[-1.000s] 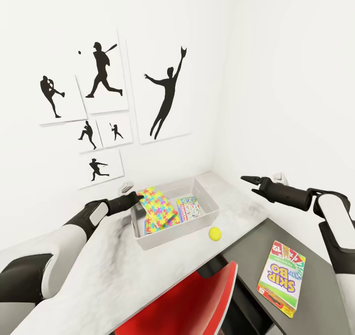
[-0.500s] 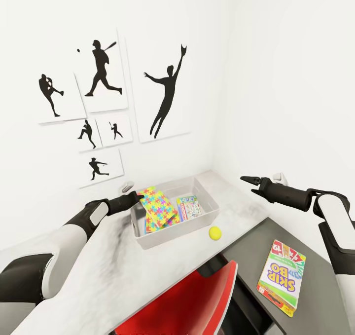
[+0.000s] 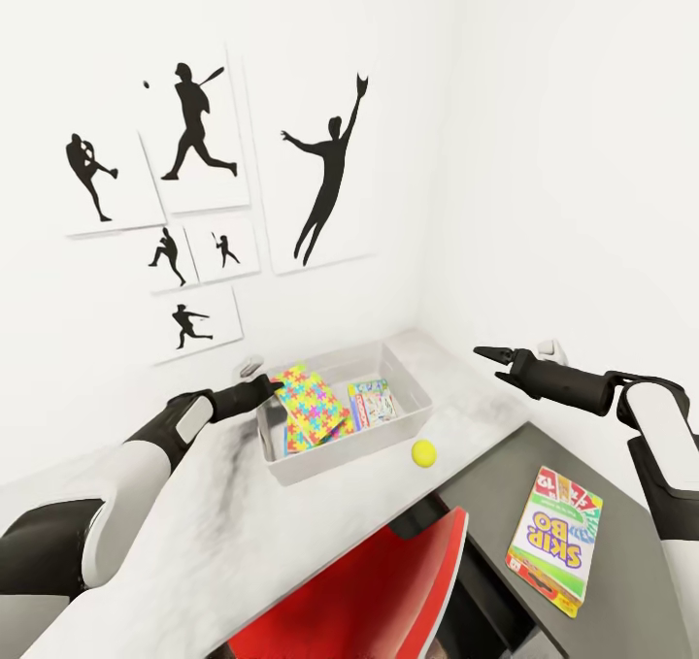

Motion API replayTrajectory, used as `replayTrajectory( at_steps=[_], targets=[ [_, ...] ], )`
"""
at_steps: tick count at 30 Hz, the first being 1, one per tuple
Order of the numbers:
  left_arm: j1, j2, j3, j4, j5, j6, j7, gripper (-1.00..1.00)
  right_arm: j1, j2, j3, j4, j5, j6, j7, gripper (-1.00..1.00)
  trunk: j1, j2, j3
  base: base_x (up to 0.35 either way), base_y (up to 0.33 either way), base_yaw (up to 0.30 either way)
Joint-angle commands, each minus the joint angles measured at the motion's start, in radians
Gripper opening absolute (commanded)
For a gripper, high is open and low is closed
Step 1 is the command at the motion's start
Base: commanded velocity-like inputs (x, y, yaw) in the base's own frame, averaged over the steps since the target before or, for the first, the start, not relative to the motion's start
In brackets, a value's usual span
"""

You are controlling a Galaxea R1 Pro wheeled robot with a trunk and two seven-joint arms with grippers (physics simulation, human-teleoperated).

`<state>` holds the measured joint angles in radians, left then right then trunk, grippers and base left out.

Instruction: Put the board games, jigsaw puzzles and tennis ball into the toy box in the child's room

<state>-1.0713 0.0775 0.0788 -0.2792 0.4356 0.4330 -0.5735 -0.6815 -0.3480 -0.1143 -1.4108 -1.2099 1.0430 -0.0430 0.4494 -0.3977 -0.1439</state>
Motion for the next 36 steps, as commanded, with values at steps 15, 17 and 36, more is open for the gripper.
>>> replayTrajectory(
  at_steps=[15,17,36],
  targets=[
    [-0.002,0.012,0.015,-0.22,0.007,0.184,-0.001,-1.0,-0.001,0.0,-0.001,-0.001,-0.005,0.004,-0.005,1.0,0.001,-0.002,-0.026,0.0,0.0,0.0],
    [-0.002,0.009,0.016,-0.225,0.006,0.187,0.002,-1.0,-0.001,0.0,-0.001,-0.002,-0.005,0.004,-0.005,1.0,0.001,-0.002,-0.03,0.0,0.0,0.0],
    [-0.003,0.004,0.016,-0.229,-0.001,0.169,0.031,-1.0,-0.001,0.0,-0.002,-0.002,-0.005,0.004,-0.004,1.0,0.001,-0.002,-0.06,0.0,0.0,0.0]
  ],
)
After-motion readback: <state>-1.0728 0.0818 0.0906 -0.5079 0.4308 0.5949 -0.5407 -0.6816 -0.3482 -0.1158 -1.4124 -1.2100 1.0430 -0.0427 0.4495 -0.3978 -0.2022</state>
